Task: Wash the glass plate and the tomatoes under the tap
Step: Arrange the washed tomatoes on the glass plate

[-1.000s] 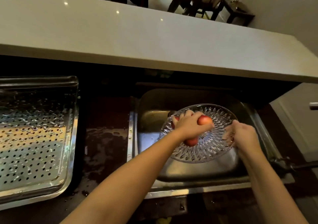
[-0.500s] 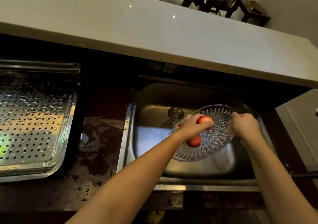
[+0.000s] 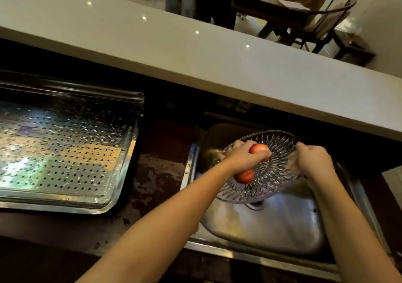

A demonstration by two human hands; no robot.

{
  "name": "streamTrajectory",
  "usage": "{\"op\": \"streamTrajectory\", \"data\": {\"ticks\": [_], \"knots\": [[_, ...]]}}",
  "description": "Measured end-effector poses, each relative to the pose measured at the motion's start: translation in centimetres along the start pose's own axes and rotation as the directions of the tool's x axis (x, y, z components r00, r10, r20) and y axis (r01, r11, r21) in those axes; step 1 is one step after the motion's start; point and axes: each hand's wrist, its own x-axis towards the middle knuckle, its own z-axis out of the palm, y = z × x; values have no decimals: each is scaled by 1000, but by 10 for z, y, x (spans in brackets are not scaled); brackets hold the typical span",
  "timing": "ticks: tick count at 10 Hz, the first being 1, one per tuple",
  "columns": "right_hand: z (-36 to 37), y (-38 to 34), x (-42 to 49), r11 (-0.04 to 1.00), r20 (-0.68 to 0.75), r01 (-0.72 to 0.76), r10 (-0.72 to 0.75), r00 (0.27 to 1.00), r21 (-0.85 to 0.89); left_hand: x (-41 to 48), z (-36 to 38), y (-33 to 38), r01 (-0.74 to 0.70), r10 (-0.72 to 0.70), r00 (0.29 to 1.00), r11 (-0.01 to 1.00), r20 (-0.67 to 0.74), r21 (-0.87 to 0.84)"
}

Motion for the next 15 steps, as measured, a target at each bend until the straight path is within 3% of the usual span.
{"op": "streamTrajectory", "data": {"ticks": [1,3,5,7,8,9,11,12,13,14,15], "knots": [[20,-25,-10,983,110,28,-49,993,181,-15,-48,-2,25,5,990,978,-142,207],[108,-94,-49,801,239,-26,-147,960,597,-57,-164,-31,150,100,885,864,-456,481],[236,-153,-115,751,356,-68,-230,906,657,-102,-259,-111,394,56,765,748,-642,534],[324,-183,-169,819,431,-116,-171,886,563,-123,-308,-204,500,-126,752,749,-648,435],[346,-188,-181,856,425,-76,-175,888,511,-123,-314,-239,469,-142,767,789,-626,396],[360,-188,-185,857,480,-160,-112,870,490,-120,-311,-263,439,-177,783,835,-596,330],[374,-181,-174,882,547,-266,12,837,388,-109,-297,-283,409,-106,769,839,-630,359],[370,-186,-166,935,652,-294,98,752,199,-105,-290,-288,450,-91,758,789,-646,418],[360,-191,-160,988,725,-146,63,686,53,-104,-286,-288,496,-111,745,750,-657,436],[347,-207,-159,998,793,-68,45,608,-5,-104,-287,-281,500,-154,803,700,-576,510],[323,-240,-161,992,823,103,-2,568,-68,-101,-301,-259,490,-304,868,655,-393,575]]}}
